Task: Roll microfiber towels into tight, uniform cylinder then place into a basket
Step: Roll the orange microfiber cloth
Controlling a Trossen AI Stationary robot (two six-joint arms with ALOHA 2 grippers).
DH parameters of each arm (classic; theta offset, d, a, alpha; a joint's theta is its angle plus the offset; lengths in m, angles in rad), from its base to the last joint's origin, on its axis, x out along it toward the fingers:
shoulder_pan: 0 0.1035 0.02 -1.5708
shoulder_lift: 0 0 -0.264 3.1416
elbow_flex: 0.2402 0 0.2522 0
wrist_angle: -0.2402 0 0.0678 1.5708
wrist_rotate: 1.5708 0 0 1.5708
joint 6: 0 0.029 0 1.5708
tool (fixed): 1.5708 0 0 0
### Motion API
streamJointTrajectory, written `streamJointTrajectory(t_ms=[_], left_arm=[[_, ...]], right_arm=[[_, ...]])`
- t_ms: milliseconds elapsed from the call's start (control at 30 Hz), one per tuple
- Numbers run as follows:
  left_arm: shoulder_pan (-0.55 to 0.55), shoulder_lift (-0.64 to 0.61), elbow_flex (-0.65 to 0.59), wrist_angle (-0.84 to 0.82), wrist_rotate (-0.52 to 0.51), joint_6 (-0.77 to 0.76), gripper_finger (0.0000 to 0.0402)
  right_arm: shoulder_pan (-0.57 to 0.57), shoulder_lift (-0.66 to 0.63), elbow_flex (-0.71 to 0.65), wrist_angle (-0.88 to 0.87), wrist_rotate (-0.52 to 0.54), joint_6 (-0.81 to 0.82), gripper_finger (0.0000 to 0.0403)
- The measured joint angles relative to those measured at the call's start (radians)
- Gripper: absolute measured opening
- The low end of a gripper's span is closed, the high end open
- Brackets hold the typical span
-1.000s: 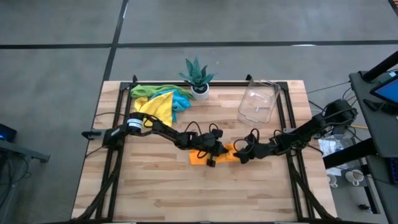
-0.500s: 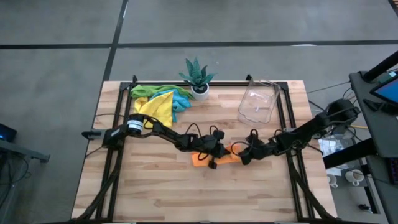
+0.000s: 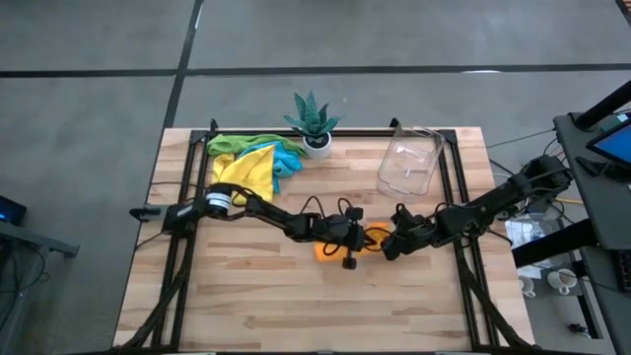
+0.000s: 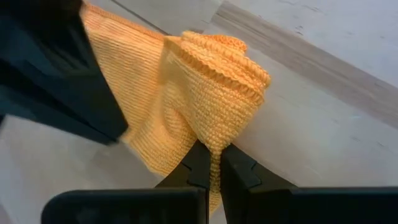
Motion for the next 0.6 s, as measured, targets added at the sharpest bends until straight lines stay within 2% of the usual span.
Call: streamJointTrajectory(t_ms=[133, 233, 600], left_arm=[[-0.011, 0.08, 0.048, -0.012, -0.134, -0.087, 0.0], [-0.012, 0.106, 0.086, -0.027, -0.192, -0.112, 0.0], [-0.024, 0.098, 0.094, -0.105, -0.206, -0.193, 0.0]], right_arm=[[0.0, 0.009, -0.004, -0.002, 0.002, 0.013, 0.0009], [0.0, 0.005, -0.004, -0.006, 0.003, 0.013, 0.0009], [0.0, -0.007, 0.036, -0.067, 0.012, -0.007, 0.0011]])
